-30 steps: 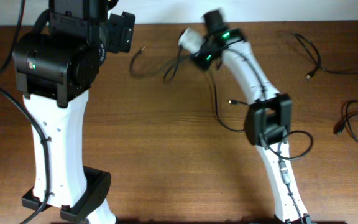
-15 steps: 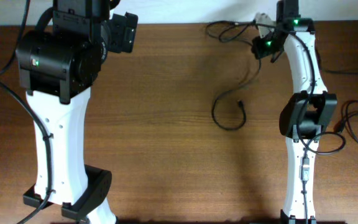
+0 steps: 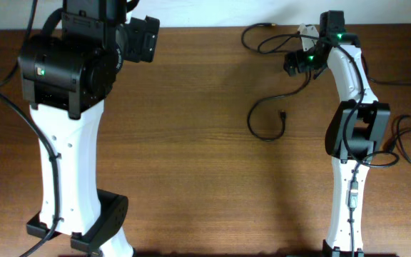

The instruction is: Untangle cables

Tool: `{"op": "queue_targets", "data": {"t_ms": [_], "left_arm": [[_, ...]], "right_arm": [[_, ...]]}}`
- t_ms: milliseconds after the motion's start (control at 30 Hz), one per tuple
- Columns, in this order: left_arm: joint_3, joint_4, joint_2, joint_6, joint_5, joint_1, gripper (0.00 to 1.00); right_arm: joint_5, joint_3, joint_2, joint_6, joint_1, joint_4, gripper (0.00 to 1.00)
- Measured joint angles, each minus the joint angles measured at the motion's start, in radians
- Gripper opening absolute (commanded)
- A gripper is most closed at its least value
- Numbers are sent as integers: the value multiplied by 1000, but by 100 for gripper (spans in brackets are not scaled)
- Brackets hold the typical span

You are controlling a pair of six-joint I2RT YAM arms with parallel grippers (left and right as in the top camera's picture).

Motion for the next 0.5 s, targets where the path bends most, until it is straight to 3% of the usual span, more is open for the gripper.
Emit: {"op": "queue_targets", "data": {"t_ms": [33, 133, 333, 400, 433, 500], "left_arm": [[0, -5, 0, 0, 0, 0, 99], [0, -6, 0, 0, 0, 0, 99], [0, 10, 0, 0, 1, 0, 99], [0, 17, 0, 0, 1, 0, 99], [0, 14, 0, 0, 1, 0, 99], [0, 13, 0, 0, 1, 0, 99]], "right_arm": [[2, 1, -7, -5, -2, -41, 87], [-37, 1, -49, -38, -5, -130, 88], [-56, 59, -619, -61, -5, -293, 88], [-54, 59, -688, -60, -5, -362, 89], [-54, 55, -720, -60, -5, -389, 99], [-53, 52, -803, -62, -5, -394, 99]]}}
